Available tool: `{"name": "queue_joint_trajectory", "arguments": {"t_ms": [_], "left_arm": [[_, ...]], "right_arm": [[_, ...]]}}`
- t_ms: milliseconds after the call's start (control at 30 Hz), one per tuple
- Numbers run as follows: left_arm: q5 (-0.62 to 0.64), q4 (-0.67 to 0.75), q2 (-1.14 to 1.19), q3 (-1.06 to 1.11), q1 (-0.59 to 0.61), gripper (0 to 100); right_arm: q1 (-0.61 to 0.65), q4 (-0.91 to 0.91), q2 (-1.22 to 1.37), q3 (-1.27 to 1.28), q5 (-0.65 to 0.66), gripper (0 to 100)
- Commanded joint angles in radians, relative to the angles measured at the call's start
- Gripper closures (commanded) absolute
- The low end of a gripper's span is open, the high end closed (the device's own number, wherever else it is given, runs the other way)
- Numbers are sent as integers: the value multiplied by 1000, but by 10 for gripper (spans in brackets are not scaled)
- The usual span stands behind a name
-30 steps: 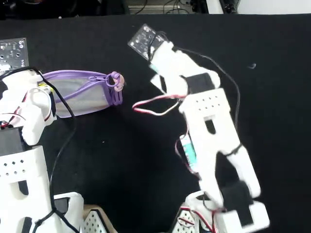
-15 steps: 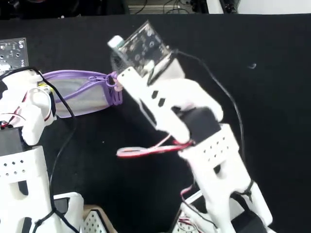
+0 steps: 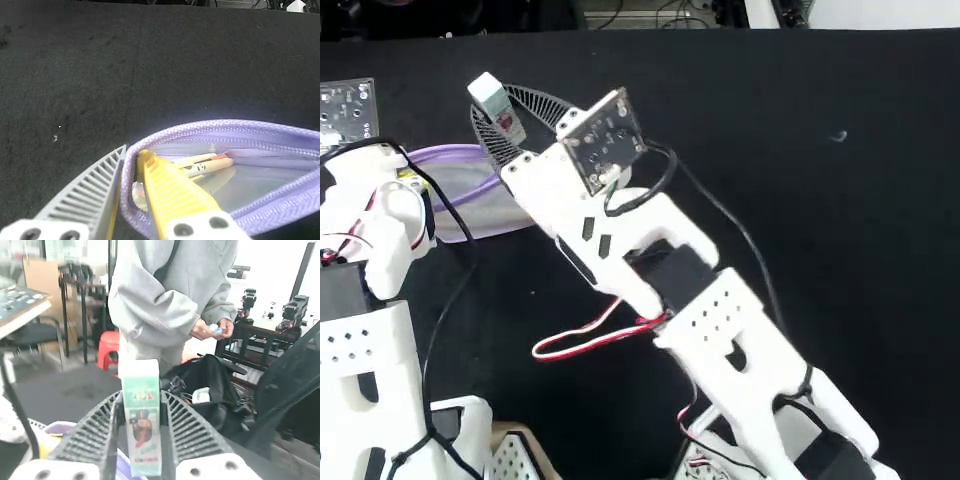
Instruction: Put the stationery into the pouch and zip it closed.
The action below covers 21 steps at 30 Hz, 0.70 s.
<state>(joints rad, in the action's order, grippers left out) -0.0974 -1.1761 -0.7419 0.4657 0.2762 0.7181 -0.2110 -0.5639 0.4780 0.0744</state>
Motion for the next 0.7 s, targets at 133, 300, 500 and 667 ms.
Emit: {"name": "queue_joint_trajectory", "arguments": {"t_ms": [133,300,500,667], "left_arm": [[6,6,29,68,-36,971],[6,6,29,68,-36,971],[6,6,29,68,-36,971],[6,5,29,68,-36,971]], "right_arm": [[41,308,-48,186,-72,988],[41,526,-48,312,-150,988],[43,624,-18,363,-164,988],[51,624,48,340,-166,988]]}}
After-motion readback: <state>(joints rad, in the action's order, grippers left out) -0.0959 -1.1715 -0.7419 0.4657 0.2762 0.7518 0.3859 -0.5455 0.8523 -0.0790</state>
